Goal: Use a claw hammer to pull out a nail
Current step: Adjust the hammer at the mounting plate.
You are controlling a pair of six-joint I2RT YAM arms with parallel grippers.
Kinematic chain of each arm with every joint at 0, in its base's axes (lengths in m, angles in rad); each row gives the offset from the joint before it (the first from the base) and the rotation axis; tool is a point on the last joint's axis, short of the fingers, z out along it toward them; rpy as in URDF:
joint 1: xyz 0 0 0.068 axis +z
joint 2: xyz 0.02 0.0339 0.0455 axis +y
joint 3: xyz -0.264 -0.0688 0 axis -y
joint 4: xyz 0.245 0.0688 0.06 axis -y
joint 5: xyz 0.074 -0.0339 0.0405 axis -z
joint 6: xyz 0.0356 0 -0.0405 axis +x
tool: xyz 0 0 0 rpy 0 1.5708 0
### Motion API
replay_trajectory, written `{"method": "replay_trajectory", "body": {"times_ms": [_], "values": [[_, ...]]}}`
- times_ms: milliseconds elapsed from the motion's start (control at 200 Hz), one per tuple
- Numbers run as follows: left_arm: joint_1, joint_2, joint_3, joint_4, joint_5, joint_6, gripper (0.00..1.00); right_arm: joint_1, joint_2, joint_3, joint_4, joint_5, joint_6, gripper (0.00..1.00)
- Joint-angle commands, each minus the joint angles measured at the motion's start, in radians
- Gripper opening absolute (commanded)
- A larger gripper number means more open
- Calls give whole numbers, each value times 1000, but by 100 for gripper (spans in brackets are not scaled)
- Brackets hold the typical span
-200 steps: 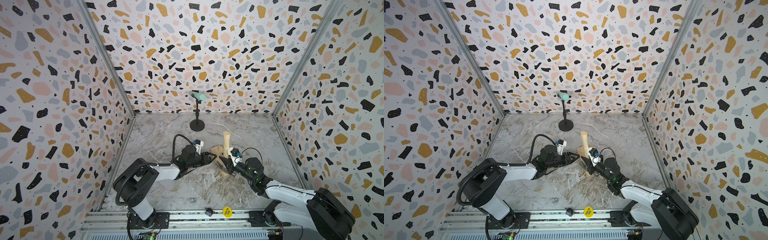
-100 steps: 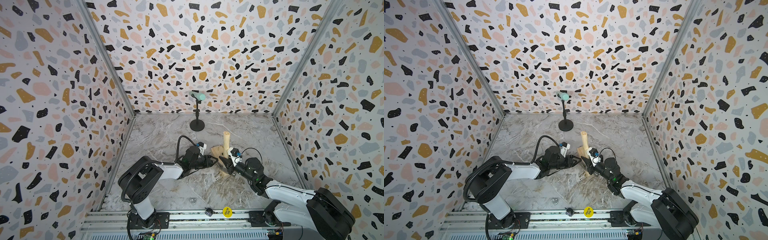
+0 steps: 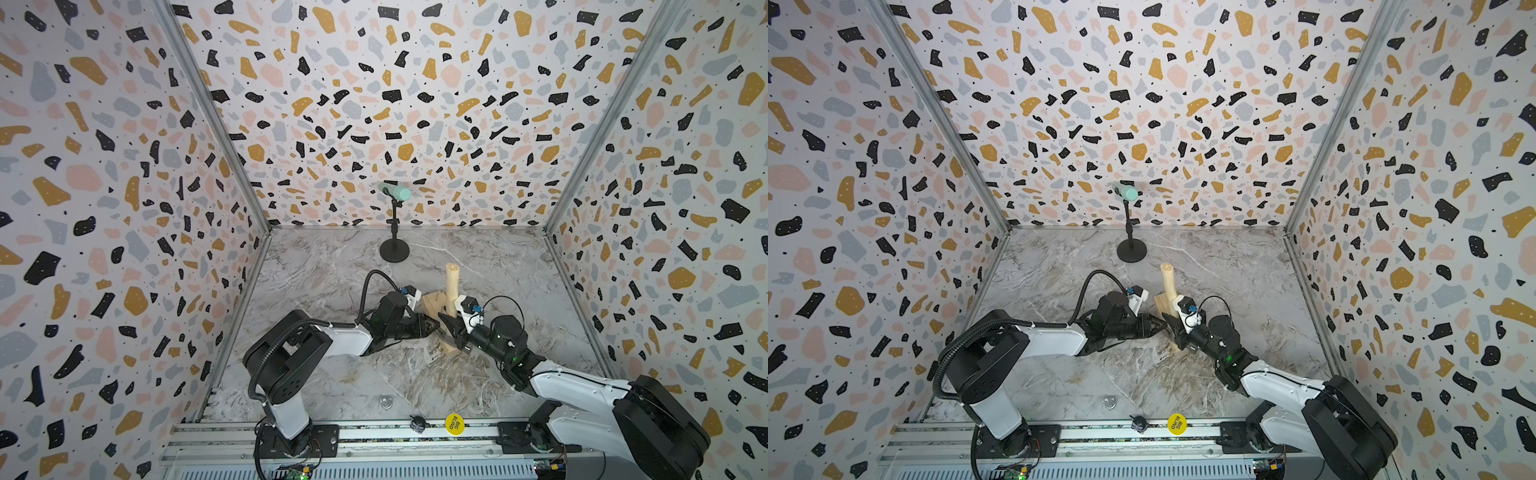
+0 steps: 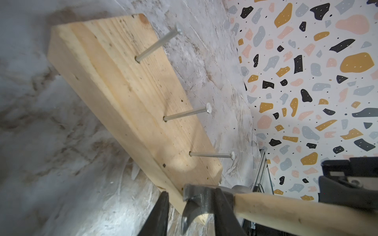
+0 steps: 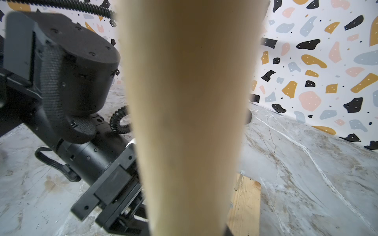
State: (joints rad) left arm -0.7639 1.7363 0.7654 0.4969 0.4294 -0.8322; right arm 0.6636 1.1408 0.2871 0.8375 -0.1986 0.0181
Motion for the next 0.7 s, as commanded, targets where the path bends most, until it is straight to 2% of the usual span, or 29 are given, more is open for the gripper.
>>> {"method": "replay_trajectory", "body": {"times_ms": [0, 335, 696], "values": [[-10, 9, 17, -7, 11, 33, 32, 4, -28, 23, 79, -17, 3, 0], [-18, 31, 50, -32, 10, 51, 20, 4, -25, 26, 81, -20, 2, 0], [-20, 40, 64, -38, 14, 58, 13, 5, -27, 28, 74, -22, -1, 0]]}}
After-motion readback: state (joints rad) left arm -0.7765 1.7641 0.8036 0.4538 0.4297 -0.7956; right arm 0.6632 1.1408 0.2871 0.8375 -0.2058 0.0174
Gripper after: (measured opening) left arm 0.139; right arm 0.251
